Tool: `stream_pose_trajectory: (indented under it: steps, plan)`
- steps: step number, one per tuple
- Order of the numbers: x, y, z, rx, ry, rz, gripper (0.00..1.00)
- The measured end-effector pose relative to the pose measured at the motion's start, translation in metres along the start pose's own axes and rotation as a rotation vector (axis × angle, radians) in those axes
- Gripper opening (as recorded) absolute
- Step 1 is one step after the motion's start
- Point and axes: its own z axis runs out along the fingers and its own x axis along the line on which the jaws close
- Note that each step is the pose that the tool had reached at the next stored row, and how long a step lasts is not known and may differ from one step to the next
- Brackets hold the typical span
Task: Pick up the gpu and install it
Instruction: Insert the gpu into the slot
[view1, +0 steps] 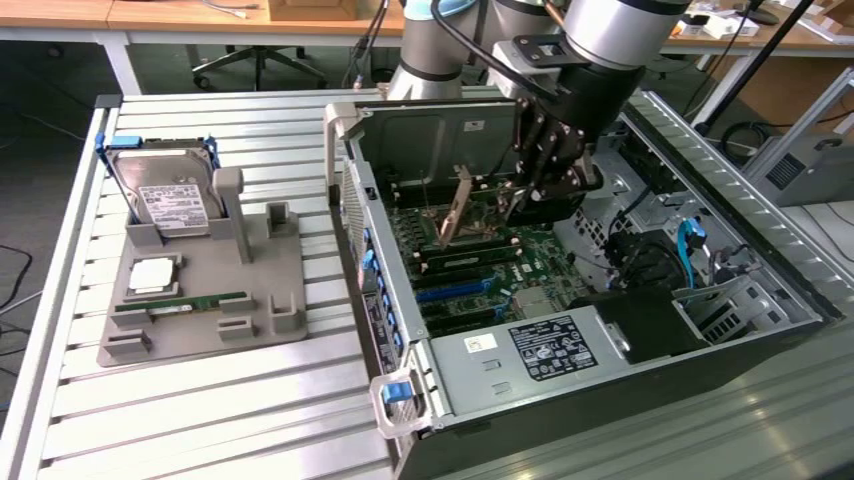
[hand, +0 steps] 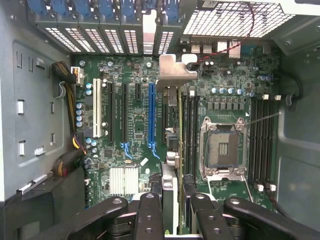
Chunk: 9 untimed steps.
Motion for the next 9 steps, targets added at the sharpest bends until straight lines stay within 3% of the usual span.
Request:
stream_pose_trajectory:
  steps: [9]
  plan:
    - [0.0008,0.0024,0.0014,0.0,0.0002,0.0,0.27]
